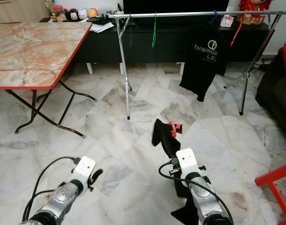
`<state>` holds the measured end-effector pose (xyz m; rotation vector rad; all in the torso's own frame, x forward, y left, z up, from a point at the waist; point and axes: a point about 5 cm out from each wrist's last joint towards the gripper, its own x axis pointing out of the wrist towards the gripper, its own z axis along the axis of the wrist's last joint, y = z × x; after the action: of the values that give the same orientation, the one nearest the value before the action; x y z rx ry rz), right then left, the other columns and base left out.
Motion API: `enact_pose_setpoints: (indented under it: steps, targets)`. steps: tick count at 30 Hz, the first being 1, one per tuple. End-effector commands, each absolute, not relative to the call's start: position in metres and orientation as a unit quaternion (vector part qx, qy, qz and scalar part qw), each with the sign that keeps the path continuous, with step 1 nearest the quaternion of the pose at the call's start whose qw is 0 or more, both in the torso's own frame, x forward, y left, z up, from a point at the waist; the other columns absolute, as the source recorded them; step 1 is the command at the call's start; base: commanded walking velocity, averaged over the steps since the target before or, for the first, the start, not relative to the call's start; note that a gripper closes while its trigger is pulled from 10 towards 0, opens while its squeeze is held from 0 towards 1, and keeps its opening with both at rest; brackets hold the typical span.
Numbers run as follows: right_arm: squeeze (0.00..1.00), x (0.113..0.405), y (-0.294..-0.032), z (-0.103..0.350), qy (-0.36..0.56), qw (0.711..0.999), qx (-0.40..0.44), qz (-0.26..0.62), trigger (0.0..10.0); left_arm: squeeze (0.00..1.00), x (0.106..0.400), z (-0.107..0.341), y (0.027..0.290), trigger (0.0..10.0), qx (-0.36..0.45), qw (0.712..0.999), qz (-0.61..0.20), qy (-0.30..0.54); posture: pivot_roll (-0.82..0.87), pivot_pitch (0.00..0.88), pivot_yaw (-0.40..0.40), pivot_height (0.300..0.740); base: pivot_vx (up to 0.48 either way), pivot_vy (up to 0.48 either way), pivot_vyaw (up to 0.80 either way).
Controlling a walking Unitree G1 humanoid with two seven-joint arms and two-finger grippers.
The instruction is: Hang hanger
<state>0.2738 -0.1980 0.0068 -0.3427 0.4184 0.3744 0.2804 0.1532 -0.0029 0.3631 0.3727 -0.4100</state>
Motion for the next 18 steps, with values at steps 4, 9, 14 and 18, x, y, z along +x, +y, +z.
enact_pose_setpoints:
  steps: [4, 9, 14, 18]
  targets:
    - [0.00, 0.268, -0.199, 0.018, 0.202, 0.906, -0.207, 0.309, 10.0, 0.00, 0.285, 0.014, 0.149, 10.0, 0.233, 0.912, -0.308, 0.138, -0.12, 0.000, 0.006, 0.740, 0.000, 0.000, 0.00]
    - [0.00, 0.257, -0.208, 0.032, 0.206, 0.857, -0.227, 0.414, 10.0, 0.00, 0.287, 0.031, 0.146, 10.0, 0.228, 0.872, -0.410, 0.137, -0.13, 0.000, 0.002, 0.740, 0.000, 0.000, 0.00]
    - [0.00, 0.249, -0.215, 0.038, 0.216, 0.822, -0.235, 0.471, 10.0, 0.00, 0.282, 0.042, 0.143, 10.0, 0.241, 0.819, -0.499, 0.150, -0.12, 0.000, -0.005, 0.740, 0.000, 0.000, 0.00]
    - [0.00, 0.248, -0.214, 0.045, 0.207, 0.806, -0.214, 0.512, 10.0, 0.00, 0.275, 0.043, 0.139, 10.0, 0.264, 0.768, -0.555, 0.177, -0.12, 0.000, -0.012, 0.740, 0.000, 0.000, 0.00]
